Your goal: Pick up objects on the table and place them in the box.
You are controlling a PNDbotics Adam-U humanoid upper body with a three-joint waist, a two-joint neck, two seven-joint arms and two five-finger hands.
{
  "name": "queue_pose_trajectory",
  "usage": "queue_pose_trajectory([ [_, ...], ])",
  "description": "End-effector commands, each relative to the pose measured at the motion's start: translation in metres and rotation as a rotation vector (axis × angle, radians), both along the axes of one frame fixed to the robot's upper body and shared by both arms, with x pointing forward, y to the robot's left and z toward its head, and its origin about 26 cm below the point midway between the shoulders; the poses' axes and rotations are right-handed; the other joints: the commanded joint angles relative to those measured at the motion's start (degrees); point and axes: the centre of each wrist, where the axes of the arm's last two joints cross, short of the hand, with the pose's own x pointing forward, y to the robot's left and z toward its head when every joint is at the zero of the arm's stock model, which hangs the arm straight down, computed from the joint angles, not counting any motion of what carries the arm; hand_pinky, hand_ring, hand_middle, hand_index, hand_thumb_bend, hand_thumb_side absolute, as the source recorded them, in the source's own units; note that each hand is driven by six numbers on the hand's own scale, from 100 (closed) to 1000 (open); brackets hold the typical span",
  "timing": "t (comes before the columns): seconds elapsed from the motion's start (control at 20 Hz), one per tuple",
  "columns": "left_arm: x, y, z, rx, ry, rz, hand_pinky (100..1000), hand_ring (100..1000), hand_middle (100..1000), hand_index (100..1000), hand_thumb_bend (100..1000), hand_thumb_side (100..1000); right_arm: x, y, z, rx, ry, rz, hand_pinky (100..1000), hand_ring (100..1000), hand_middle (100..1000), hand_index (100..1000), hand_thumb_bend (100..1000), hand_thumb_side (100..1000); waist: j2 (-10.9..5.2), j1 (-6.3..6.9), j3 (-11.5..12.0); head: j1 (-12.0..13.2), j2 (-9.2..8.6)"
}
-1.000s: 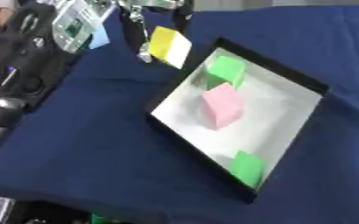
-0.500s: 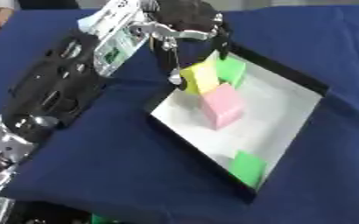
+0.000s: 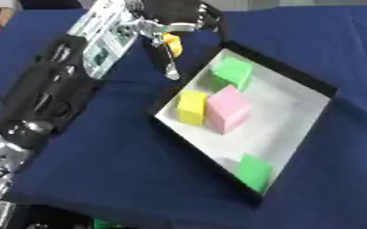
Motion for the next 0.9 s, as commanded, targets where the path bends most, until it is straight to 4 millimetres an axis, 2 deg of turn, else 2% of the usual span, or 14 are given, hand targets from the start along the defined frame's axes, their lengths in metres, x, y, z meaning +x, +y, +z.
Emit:
queue_pose_trajectory([
  [0.05,0.004,0.05,0.036,-0.066,-0.031,0.139,869,910,864,874,616,100,-0.001,-0.003,0.005,-0.003,-0.013,-0.011,794,776,724,804,135,408,-2.12,-0.4,0.2,-0.5,0.31],
  [0.25,0.02,0.115,0.047,-0.073,0.015,0.368,879,926,879,886,692,100,-0.001,-0.001,-0.001,0.004,0.012,-0.005,794,776,723,803,136,419,-1.89,-0.32,0.5,-0.8,0.31],
  [0.35,0.027,0.145,0.045,-0.072,0.039,0.478,883,928,877,897,707,100,0.0,0.0,-0.004,0.006,0.024,-0.001,794,776,723,803,137,424,-1.74,-0.35,0.5,-1.1,0.31],
  [0.5,0.037,0.178,0.036,-0.101,0.096,0.605,892,928,864,899,689,121,0.001,0.002,-0.008,0.01,0.037,0.007,793,776,723,803,137,429,-1.51,-0.51,0.5,-1.4,0.31],
  [0.65,0.044,0.199,0.023,-0.151,0.172,0.68,897,925,850,895,667,198,0.001,0.004,-0.01,0.017,0.046,0.012,793,776,722,803,137,435,-1.26,-0.71,0.4,-1.5,0.31],
  [0.9,0.047,0.215,0.012,-0.194,0.235,0.724,901,927,852,896,637,226,0.002,0.006,-0.013,0.022,0.056,0.02,793,776,722,803,138,440,-0.79,-0.88,0.2,-1.4,0.31],
])
